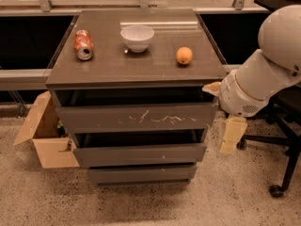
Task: Open top drawer
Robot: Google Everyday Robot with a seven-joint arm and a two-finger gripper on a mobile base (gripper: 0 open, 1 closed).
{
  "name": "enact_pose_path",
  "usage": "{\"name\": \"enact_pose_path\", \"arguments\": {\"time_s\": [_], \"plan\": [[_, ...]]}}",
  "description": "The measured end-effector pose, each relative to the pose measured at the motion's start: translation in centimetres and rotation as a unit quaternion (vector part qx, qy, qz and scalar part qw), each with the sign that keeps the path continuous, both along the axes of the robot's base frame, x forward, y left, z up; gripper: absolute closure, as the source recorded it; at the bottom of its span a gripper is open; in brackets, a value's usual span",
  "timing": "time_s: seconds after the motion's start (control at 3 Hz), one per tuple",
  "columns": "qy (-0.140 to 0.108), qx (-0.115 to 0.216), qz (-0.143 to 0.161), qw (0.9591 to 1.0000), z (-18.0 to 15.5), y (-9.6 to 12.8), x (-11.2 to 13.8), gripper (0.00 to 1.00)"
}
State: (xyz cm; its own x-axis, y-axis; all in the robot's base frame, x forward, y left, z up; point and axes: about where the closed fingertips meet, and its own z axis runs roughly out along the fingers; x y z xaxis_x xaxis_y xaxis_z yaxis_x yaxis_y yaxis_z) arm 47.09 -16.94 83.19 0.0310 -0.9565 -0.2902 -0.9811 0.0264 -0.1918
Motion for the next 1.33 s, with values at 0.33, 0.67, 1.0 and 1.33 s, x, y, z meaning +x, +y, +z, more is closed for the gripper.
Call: {"name": "enact_pose_path", "arguments": {"time_s": [0.33,0.67,1.0,1.33], "plan": [[0.000,0.000,0.000,1.0000,0.0,0.0,0.0,0.00],[-0.003,-0.023,0.020,0.9995,-3.6,1.1,2.2,0.00],[-0.015,-0.023,0.023,0.9994,-5.7,1.4,4.3,0.00],[-0.019,-0.019,0.012,0.9996,-10.9,1.5,8.5,0.00]]}}
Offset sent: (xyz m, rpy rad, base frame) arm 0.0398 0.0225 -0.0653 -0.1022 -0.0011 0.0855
